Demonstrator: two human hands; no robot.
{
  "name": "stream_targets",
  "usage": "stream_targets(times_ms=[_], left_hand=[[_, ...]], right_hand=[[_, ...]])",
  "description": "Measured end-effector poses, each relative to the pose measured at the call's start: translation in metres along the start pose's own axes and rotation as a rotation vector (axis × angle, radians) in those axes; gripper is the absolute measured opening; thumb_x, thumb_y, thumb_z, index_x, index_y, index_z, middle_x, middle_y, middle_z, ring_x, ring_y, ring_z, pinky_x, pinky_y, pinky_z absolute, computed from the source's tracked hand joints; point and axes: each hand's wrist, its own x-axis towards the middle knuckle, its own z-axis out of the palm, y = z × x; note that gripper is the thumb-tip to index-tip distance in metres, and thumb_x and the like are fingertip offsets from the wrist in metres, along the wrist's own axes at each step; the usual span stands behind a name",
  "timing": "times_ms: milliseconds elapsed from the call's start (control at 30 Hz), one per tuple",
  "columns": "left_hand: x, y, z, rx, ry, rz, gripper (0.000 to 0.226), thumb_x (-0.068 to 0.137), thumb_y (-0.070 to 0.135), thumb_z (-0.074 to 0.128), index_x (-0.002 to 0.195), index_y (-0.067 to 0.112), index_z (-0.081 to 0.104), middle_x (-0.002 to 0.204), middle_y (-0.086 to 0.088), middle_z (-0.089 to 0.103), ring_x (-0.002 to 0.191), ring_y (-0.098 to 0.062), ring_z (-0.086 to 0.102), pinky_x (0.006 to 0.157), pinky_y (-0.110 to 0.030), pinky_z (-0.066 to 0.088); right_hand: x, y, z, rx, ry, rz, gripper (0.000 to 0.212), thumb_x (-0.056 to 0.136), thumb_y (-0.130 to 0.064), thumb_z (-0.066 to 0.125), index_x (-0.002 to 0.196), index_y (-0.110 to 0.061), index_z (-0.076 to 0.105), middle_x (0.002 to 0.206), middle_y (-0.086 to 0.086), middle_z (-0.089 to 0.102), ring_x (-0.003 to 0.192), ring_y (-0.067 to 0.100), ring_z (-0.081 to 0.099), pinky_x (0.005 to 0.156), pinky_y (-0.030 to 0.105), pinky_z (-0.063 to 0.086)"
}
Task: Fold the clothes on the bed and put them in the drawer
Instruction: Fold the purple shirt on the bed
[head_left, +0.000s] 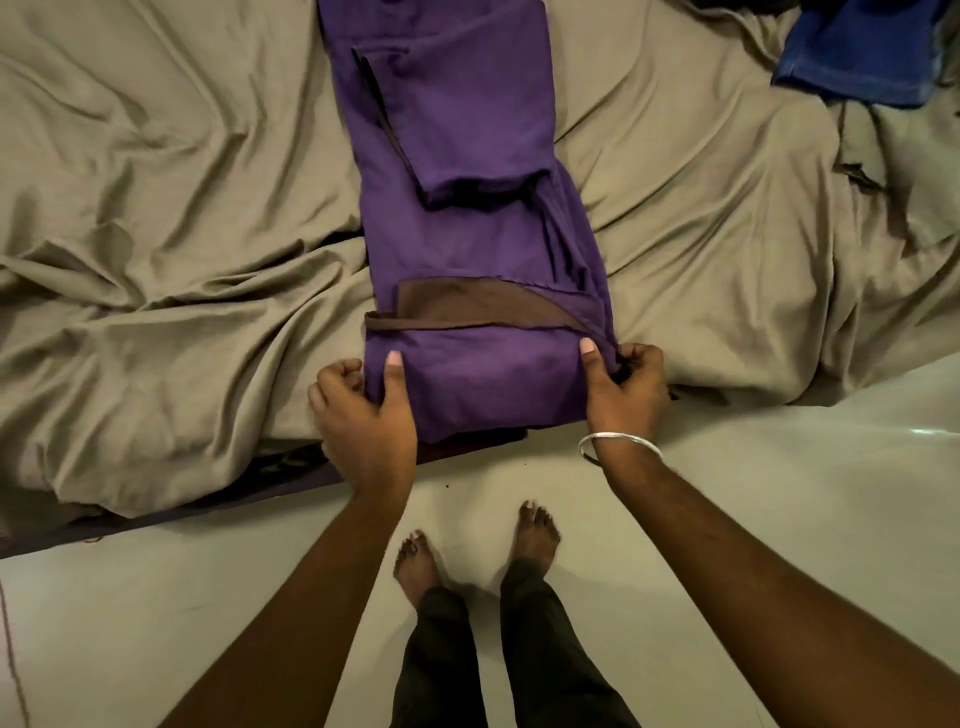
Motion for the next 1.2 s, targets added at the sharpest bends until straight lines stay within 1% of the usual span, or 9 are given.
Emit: stream_targets(times_ms=[133,300,467,700,800,900,1000,1067,1200], left_hand=[[-0.025,-0.026,-0.007,-0.153,-0.125,-0.153,0.046,0.086,0.052,0.067,0.113,0.017,0.053,0.113,-0.002,0.059,0.102,-0.022,0.059,0.094,-0.051,0.051],[-0.024,-0.017,-0.008,-0.171,-0.391,-0.307,0.069,0.084,0.054,0.066,0.141,0.022,0.044,0.138,-0.003,0.056,0.125,-0.026,0.054,0.105,-0.05,0.046],[-0.016,-0.008,-0.012,-0.19,-0.464,-0.347,0.045,0.088,0.054,0.061,0.125,0.03,0.053,0.119,0.007,0.061,0.115,-0.021,0.059,0.101,-0.042,0.047],[-0.017,-0.008,-0.026,-0.273,-0.554,-0.607,0.043,0.089,0.041,0.066,0.124,0.022,0.049,0.121,-0.002,0.055,0.105,-0.023,0.054,0.098,-0.043,0.045],[-0.009,-0.003,-0.041,-0.428,-0.653,-0.786,0.065,0.078,0.032,0.075,0.136,0.02,0.047,0.131,-0.003,0.057,0.108,-0.025,0.059,0.099,-0.051,0.048],[0.0,0.013,-0.055,-0.341,-0.644,-0.63,0.061,0.08,0.026,0.078,0.13,0.028,0.044,0.13,-0.005,0.054,0.101,-0.026,0.063,0.07,-0.039,0.055],[0.017,0.027,-0.065,-0.252,-0.667,-0.448,0.066,0.08,0.023,0.08,0.13,0.036,0.04,0.115,-0.006,0.058,0.071,-0.023,0.067,0.046,-0.027,0.047],[0.031,0.045,-0.071,-0.321,-0.694,-0.498,0.047,0.085,0.015,0.075,0.119,0.032,0.049,0.101,-0.007,0.063,0.044,-0.013,0.053,0.037,-0.021,0.038],[0.071,0.093,-0.066,-0.472,-0.651,-0.703,0.015,0.095,0.005,0.055,0.085,0.015,0.06,0.063,-0.002,0.062,0.032,-0.003,0.046,0.031,-0.012,0.033]], right_hand=[[-0.007,-0.002,0.005,0.084,-0.104,0.015,0.056,0.071,-0.067,0.067,0.104,-0.025,0.047,0.112,0.007,0.059,0.101,0.024,0.058,0.092,0.037,0.049],[-0.002,0.008,-0.008,0.079,-0.314,-0.042,0.053,0.069,-0.044,0.071,0.114,-0.041,0.044,0.132,0.009,0.051,0.119,0.023,0.054,0.109,0.046,0.042],[0.0,-0.001,-0.018,0.167,-0.386,-0.005,0.042,0.09,-0.006,0.067,0.112,-0.033,0.044,0.121,0.0,0.058,0.111,0.014,0.059,0.108,0.043,0.044],[-0.009,-0.014,-0.037,0.165,-0.374,0.119,0.041,0.083,-0.019,0.077,0.108,-0.033,0.048,0.108,-0.006,0.062,0.091,0.005,0.063,0.079,0.023,0.053],[-0.003,-0.029,-0.045,0.139,-0.407,0.19,0.04,0.082,-0.012,0.078,0.108,-0.025,0.05,0.101,0.004,0.066,0.089,0.017,0.065,0.08,0.036,0.056],[0.005,-0.051,-0.052,0.109,-0.419,0.269,0.038,0.084,-0.003,0.072,0.102,-0.023,0.046,0.091,0.007,0.064,0.083,0.026,0.062,0.074,0.044,0.055],[0.008,-0.078,-0.053,0.117,-0.401,0.425,0.04,0.081,0.007,0.068,0.094,-0.026,0.048,0.094,0.011,0.062,0.076,0.027,0.057,0.057,0.034,0.052],[0.014,-0.096,-0.05,0.137,-0.36,0.564,0.034,0.081,0.007,0.062,0.086,-0.024,0.051,0.087,0.01,0.062,0.063,0.023,0.053,0.041,0.023,0.043],[0.03,-0.133,-0.041,0.344,-0.302,0.905,0.017,0.093,-0.005,0.048,0.08,-0.014,0.056,0.06,0.004,0.062,0.038,0.012,0.057,0.03,0.015,0.039]])
